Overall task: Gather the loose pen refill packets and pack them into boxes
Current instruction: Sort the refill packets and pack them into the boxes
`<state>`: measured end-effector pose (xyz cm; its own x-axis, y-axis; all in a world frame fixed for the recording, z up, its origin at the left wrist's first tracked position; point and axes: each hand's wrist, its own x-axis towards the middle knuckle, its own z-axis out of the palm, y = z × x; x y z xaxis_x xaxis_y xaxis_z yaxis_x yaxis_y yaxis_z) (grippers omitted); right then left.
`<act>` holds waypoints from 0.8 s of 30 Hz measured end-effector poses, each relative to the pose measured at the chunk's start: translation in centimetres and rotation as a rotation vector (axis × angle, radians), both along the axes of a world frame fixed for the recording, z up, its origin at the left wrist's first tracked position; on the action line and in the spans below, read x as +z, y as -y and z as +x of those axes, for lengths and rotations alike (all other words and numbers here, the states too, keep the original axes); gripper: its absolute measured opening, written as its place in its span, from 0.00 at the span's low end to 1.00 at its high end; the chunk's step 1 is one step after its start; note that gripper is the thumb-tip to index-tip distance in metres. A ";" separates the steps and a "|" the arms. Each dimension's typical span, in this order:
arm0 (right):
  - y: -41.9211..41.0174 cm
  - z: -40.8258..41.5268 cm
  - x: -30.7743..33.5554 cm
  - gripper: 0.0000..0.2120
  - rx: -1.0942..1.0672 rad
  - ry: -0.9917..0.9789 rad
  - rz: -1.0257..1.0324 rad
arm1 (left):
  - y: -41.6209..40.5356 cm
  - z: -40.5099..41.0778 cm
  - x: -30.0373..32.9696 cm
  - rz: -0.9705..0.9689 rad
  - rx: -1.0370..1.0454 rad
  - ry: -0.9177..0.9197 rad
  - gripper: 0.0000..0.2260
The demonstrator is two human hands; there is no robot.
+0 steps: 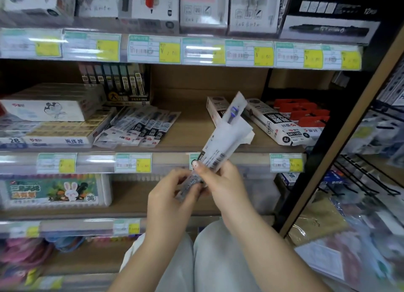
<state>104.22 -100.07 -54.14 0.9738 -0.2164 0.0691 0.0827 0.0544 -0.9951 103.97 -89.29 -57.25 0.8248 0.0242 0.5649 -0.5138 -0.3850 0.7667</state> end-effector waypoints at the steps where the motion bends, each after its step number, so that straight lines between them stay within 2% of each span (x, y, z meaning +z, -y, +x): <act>1: 0.1 0.1 -0.2 0.07 -0.023 0.001 -0.005 | 0.0 0.1 -0.1 -0.008 -0.003 -0.033 0.10; 3: 0.3 0.1 -0.2 0.03 -0.063 0.009 -0.031 | 0.1 0.3 -0.2 -0.034 -0.025 -0.100 0.13; 9: 1.0 0.1 0.4 0.06 -0.004 0.019 -0.064 | -0.1 1.0 0.7 -0.175 -0.193 -0.314 0.06; 15: 2.0 -0.1 0.6 0.07 0.074 0.009 0.040 | -0.1 1.1 0.5 -0.173 -0.252 -0.335 0.08; 19: 2.6 -0.3 0.7 0.06 0.021 -0.003 0.090 | -0.5 0.7 0.2 -0.166 -0.201 -0.329 0.12; 24: 3.4 -0.9 1.9 0.07 -0.063 0.043 0.155 | -1.4 0.5 -0.4 -0.120 -0.067 -0.332 0.12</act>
